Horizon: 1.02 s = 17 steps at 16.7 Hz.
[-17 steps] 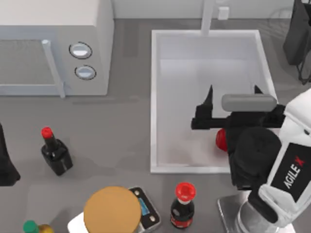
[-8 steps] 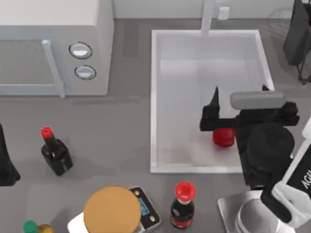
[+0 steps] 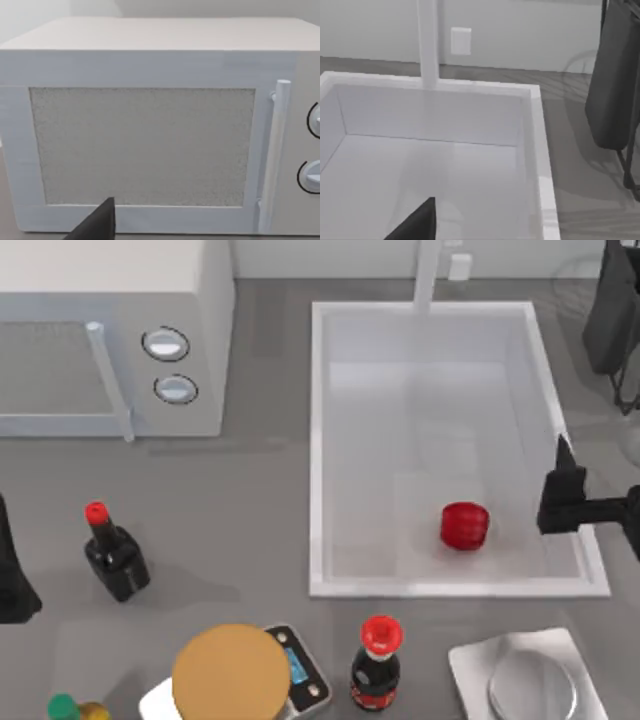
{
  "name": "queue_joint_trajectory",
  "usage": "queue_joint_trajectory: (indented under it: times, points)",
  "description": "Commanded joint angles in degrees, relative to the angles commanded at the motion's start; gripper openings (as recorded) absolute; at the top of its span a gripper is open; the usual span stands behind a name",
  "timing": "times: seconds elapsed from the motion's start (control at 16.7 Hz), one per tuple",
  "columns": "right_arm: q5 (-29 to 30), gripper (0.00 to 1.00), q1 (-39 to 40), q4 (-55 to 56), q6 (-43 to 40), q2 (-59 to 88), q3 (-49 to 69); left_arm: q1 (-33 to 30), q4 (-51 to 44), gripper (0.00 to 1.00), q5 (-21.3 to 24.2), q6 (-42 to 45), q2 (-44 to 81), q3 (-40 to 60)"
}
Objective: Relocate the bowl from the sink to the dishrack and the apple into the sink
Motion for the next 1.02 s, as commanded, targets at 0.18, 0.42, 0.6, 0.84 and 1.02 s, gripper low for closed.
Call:
queue_joint_trajectory:
  times: [0.18,0.42,0.6,0.84,1.02]
  points:
    - [-5.93,1.00,-5.79,-13.54,0.02,-20.48,-6.00,0.00,0.00,1.00,0.00,0.00,0.00,0.00]
    - [-12.29,1.00,-12.71,-31.02,-0.45,-46.32,-11.39,0.00,0.00,1.00,0.00,0.00,0.00,0.00]
    - [-15.65,1.00,-16.84,-42.40,-1.09,-62.41,-13.16,0.00,0.00,1.00,0.00,0.00,0.00,0.00]
    - [-18.40,1.00,-20.62,-53.39,-2.03,-76.93,-13.35,0.00,0.00,1.00,0.00,0.00,0.00,0.00]
    - [-19.20,1.00,-21.91,-57.50,-2.47,-81.87,-12.91,0.00,0.00,1.00,0.00,0.00,0.00,0.00]
